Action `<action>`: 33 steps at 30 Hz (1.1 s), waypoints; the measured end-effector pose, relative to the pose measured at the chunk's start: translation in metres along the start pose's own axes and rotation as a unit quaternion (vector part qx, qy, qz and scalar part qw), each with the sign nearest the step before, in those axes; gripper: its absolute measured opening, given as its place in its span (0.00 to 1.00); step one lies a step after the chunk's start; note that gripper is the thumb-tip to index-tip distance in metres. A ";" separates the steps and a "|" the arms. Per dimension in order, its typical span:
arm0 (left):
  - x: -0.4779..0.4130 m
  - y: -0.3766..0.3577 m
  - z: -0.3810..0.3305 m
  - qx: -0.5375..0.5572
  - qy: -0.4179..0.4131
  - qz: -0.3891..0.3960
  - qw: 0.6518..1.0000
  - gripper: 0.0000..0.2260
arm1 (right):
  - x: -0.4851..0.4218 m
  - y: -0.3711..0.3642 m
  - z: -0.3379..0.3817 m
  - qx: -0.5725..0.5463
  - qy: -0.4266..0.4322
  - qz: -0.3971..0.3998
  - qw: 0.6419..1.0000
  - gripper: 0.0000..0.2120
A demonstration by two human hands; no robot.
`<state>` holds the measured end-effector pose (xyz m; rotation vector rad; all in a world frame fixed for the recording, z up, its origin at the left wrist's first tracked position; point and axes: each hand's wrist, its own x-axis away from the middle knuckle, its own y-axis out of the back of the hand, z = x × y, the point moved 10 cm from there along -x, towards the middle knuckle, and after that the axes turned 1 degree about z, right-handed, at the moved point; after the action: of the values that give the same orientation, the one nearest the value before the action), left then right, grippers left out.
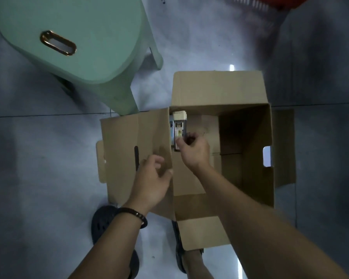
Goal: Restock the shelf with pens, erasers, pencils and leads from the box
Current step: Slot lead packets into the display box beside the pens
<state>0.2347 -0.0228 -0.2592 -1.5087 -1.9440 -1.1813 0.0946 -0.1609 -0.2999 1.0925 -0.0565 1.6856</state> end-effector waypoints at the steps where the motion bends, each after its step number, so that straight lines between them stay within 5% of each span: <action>1: 0.006 0.008 -0.003 0.044 0.015 -0.014 0.999 0.14 | 0.017 0.009 0.011 -0.004 0.016 -0.002 1.000 0.08; 6: 0.060 0.034 -0.056 0.321 0.082 0.047 0.942 0.14 | 0.124 0.060 0.098 -0.030 0.106 0.038 0.993 0.06; 11: 0.158 0.102 -0.165 0.521 0.036 0.107 0.846 0.23 | 0.250 0.095 0.213 -0.113 0.105 0.202 0.967 0.10; 18: 0.355 0.245 -0.255 0.540 -0.086 0.048 0.836 0.18 | 0.414 0.169 0.369 0.022 0.232 0.190 0.954 0.04; 25: 0.569 0.368 -0.258 0.548 -0.129 -0.111 0.819 0.17 | 0.616 0.151 0.482 0.019 0.296 0.357 0.886 0.11; 33: 0.801 0.447 -0.137 0.558 -0.166 -0.253 0.773 0.18 | 0.884 0.074 0.511 0.076 0.456 0.481 0.745 0.42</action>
<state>0.3606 0.3563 0.5785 -0.5424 -2.5921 0.2730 0.3530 0.1915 0.6263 0.1470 0.1845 3.0624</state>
